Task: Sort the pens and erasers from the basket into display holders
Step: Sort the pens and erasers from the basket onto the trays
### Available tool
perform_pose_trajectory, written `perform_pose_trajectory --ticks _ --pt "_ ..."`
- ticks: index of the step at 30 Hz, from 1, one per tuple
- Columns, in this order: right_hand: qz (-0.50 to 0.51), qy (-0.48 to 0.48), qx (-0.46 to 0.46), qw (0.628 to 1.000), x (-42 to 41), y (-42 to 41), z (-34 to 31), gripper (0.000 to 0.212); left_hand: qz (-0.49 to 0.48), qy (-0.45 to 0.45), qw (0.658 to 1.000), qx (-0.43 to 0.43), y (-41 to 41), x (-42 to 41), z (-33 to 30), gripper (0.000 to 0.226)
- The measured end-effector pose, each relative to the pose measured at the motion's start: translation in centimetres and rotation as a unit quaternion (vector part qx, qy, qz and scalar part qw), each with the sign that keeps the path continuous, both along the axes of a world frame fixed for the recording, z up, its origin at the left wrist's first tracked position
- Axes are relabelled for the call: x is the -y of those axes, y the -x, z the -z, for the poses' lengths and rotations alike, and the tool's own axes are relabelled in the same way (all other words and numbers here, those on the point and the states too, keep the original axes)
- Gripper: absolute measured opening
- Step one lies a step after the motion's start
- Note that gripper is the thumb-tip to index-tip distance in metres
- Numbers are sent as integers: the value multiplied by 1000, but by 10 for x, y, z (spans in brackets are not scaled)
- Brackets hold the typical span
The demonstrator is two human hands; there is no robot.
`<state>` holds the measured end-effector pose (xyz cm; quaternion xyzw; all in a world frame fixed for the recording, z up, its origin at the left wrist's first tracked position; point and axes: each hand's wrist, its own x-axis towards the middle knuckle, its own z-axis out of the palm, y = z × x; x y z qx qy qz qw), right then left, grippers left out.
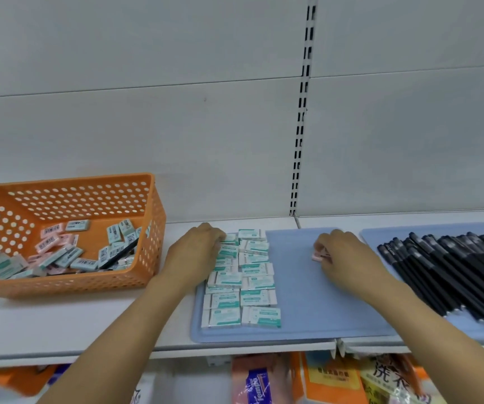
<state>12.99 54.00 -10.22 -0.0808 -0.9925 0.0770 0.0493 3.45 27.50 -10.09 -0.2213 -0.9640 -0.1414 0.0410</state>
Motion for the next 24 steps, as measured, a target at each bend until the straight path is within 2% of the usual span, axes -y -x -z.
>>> perform_pose_trajectory --ticks 2,5,9,11,14,19,22,24 --pt "-30 12 -41 999 5 -1 0 31 -18 -72 997 13 -14 -1 -8 32" --pt "-120 97 -105 982 22 -4 -7 31 -26 -193 981 -2 -47 -3 -20 32" --pt "-213 185 -161 946 59 -7 -26 23 -18 -345 938 -25 -94 17 -35 23" --pt "-234 209 -172 934 81 -5 -35 20 -26 -378 924 -41 -107 41 -47 21" --pt "-269 239 -178 916 118 2 -48 17 -31 -367 927 -78 -108 90 -65 21" --pt "-327 248 -213 887 204 24 -81 15 -84 -297 943 -122 -68 191 -91 18" --pt "-373 188 -149 896 259 47 -94 21 -131 -163 971 -112 -28 251 -101 23" --pt "-380 116 -84 914 291 69 -96 30 -108 -36 992 -52 0 279 -99 32"
